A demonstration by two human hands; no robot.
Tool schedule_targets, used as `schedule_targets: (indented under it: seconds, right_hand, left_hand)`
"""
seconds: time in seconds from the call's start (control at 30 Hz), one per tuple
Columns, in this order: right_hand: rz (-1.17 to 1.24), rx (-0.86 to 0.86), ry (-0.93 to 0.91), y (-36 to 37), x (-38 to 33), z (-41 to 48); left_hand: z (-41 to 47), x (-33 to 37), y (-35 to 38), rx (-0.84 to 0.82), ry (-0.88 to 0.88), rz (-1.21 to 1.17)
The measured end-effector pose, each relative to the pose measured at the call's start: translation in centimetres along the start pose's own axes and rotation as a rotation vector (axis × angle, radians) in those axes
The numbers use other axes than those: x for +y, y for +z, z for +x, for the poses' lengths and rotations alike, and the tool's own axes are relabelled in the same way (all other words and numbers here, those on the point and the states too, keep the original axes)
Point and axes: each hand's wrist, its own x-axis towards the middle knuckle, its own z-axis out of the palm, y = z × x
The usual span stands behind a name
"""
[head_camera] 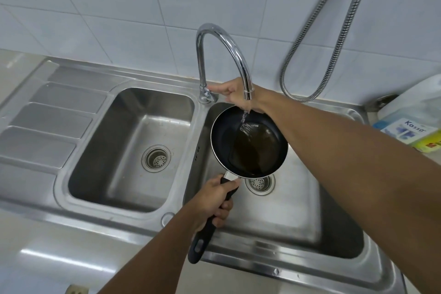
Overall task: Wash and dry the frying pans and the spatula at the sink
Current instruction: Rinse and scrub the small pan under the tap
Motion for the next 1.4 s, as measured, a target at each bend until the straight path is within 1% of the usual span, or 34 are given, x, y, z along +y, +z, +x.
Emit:
schedule_targets:
  seconds: [0.03,0.07,0.13,0.2,0.3,0.37,0.4,0.43,0.47,0.5,0.53,0.6,0.67,0.73,0.83,0.9,0.97,1.07,1.13,1.2,1.27,1.33,1.4]
  right_hand:
    - [0.040,-0.017,0.045,-0.2,0.2,-0.1]
    - [0.026,-0.040,0.051,-0.3,0.3,-0.3]
    - [0.020,0.000,0.037,-0.7,1.5,-0.4]
    - [0.040,0.152,0.049,-0.9,2.8,-0.6]
    - [-0.022,0.488,0.070,-0.5,4.9,-2.4]
    - [-0.062,0.726,0.035,0.1,6.2,-4.4]
    - [-0.068,0.804,0.015,0.6,7.0,-5.5]
    - [-0.102,0.833,0.013,1.1,7.8,-6.6]
    - [-0.175,0.821,0.007,1.8,8.6,-7.7]
    - [-0.269,0.754,-0.005,2.4,9.6,-8.1]
    - [-0.355,0.633,-0.016,3.0,10.8,-8.2]
    - [-0.452,0.332,0.035,4.0,12.0,-8.0]
    - [-0.474,0.111,0.062,5.1,11.7,-7.7]
    - [-0.402,0.005,0.012,6.2,10.9,-8.0]
    - [-0.230,-0.008,-0.025,7.4,10.8,-9.9]
    - [-0.205,0.051,-0.058,7.4,11.8,-11.2]
    - [-0.262,0.125,-0.068,7.1,13.4,-12.3]
    - [-0.371,0.255,-0.028,6.3,15.4,-13.5]
    - [-0.401,0.315,-0.010,6.0,15.9,-13.4]
    - [-0.407,0.356,0.007,5.9,15.5,-12.7]
    - [-0.351,0.321,0.060,6.0,14.6,-11.7]
    - [-0.282,0.215,0.119,6.1,13.4,-10.4]
    - [-0.231,0.128,0.186,5.9,12.4,-8.9]
  left_hand:
    - [0.0,0.0,0.1,0.002,0.001,0.001]
    - [0.0,0.0,0.1,0.006,0.001,0.003]
    - [0.1,0.1,0.3,0.012,0.003,0.004]
    - [0.2,0.1,0.3,0.019,0.004,0.006]
    - [0.2,0.2,0.5,0.024,0.007,0.026]
    - [0.3,0.3,0.8,0.029,0.017,0.051]
    - [0.3,0.4,0.8,0.033,0.022,0.062]
    - [0.3,0.5,0.9,0.038,0.027,0.068]
    - [0.3,0.6,1.0,0.044,0.033,0.074]
    - [0.3,0.8,1.1,0.050,0.040,0.082]
    - [0.3,1.0,1.2,0.057,0.049,0.094]
    - [0.5,1.3,1.6,0.070,0.071,0.124]
    - [0.7,1.5,2.2,0.089,0.098,0.148]
    - [0.9,1.8,2.5,0.114,0.117,0.161]
    - [1.1,2.2,2.3,0.137,0.150,0.181]
    - [1.4,2.4,2.2,0.159,0.171,0.202]
    - [1.7,2.5,2.4,0.197,0.189,0.213]
    - [2.3,2.6,2.7,0.273,0.240,0.253]
    - [2.6,2.8,2.7,0.314,0.275,0.334]
    - [2.9,2.9,3.0,0.344,0.289,0.356]
    - [3.2,2.8,3.4,0.349,0.277,0.303]
    - [3.2,2.9,3.5,0.334,0.257,0.230]
    - [3.1,2.9,3.5,0.309,0.246,0.221]
